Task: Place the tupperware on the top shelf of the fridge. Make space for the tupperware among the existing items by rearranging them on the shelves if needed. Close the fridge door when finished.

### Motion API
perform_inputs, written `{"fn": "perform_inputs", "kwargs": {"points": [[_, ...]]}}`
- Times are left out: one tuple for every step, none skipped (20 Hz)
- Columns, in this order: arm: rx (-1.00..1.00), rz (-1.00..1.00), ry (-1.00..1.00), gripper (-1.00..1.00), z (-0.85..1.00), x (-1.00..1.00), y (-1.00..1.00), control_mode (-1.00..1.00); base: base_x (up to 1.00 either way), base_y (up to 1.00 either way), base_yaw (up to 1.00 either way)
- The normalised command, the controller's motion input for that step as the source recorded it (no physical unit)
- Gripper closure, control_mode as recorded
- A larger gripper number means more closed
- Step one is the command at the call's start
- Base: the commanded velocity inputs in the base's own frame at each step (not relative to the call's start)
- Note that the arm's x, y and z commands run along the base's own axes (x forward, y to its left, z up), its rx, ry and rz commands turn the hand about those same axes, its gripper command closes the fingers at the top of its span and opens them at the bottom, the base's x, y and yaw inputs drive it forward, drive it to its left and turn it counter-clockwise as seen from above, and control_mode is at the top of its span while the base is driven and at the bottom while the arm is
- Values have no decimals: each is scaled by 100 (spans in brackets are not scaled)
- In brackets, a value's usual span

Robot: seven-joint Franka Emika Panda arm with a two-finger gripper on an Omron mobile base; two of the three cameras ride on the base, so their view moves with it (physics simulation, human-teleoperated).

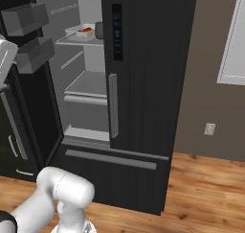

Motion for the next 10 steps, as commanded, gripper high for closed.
{"fn": "perform_inputs", "kwargs": {"points": [[-54,19,0,-100,0,-71,56,-100,0,0,0],[-54,20,0,-100,0,-63,55,-100,0,0,0],[-54,21,0,-100,0,-54,54,-100,0,0,0],[-54,23,0,-100,0,-49,54,-100,0,0,0],[-55,27,0,-100,-16,-39,57,-100,0,0,0],[-55,28,0,-100,-28,-27,60,-100,0,0,0],[-58,30,12,-100,-47,0,69,-100,0,0,0],[-61,31,25,-100,-59,0,76,-100,0,0,0],[-63,31,30,-100,-65,4,82,-100,0,0,0],[-65,30,37,-100,-74,25,91,-100,0,0,0]]}}
